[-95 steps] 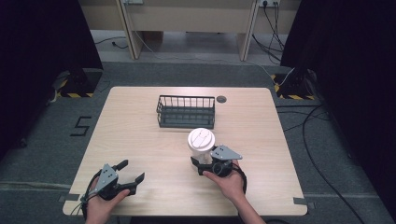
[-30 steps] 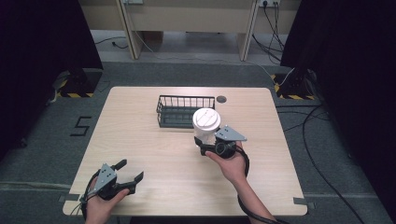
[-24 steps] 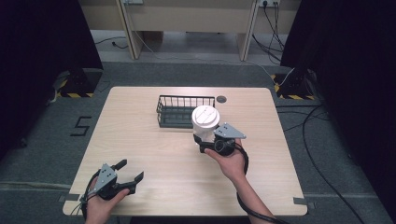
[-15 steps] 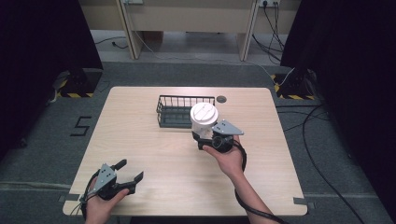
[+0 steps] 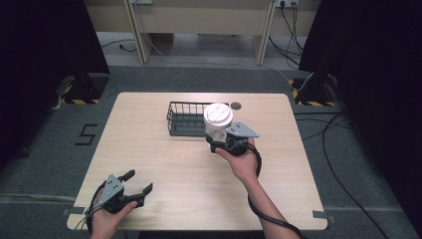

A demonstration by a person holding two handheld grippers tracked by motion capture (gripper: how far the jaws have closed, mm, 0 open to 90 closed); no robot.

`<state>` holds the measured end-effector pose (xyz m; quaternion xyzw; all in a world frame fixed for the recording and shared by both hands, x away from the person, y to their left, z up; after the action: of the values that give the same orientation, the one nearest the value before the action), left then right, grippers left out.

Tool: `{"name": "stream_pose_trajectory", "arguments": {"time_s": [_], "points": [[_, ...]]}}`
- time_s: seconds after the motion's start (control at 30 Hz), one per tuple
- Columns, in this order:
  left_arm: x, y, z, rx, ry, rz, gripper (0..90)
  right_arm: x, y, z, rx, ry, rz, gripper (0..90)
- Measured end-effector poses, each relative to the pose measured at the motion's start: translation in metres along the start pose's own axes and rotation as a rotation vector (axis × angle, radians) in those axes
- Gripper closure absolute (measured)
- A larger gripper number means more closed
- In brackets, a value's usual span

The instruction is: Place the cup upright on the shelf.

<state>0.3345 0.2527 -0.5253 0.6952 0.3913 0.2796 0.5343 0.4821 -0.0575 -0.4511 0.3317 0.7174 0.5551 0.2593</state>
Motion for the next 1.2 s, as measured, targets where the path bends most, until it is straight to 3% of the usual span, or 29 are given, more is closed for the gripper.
{"name": "stream_pose_trajectory", "arguments": {"time_s": [1.2], "points": [[0.001, 0.000, 0.001, -0.009, 0.002, -0.020, 15.5, -0.011, 0.028, 0.021, 0.011, -0.044, 0.002, 18.3]]}}
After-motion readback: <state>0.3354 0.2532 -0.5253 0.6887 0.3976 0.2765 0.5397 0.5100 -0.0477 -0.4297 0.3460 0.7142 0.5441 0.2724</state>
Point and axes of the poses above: each handheld gripper's, and its own axes: z roughly forward along the jaws, y roughly out of its top, x roughly to its left, the point moved 5 cm from there along z, roughly forward along the jaws, and after that the axes turned 1 degree about -x, right-handed, at the moved point
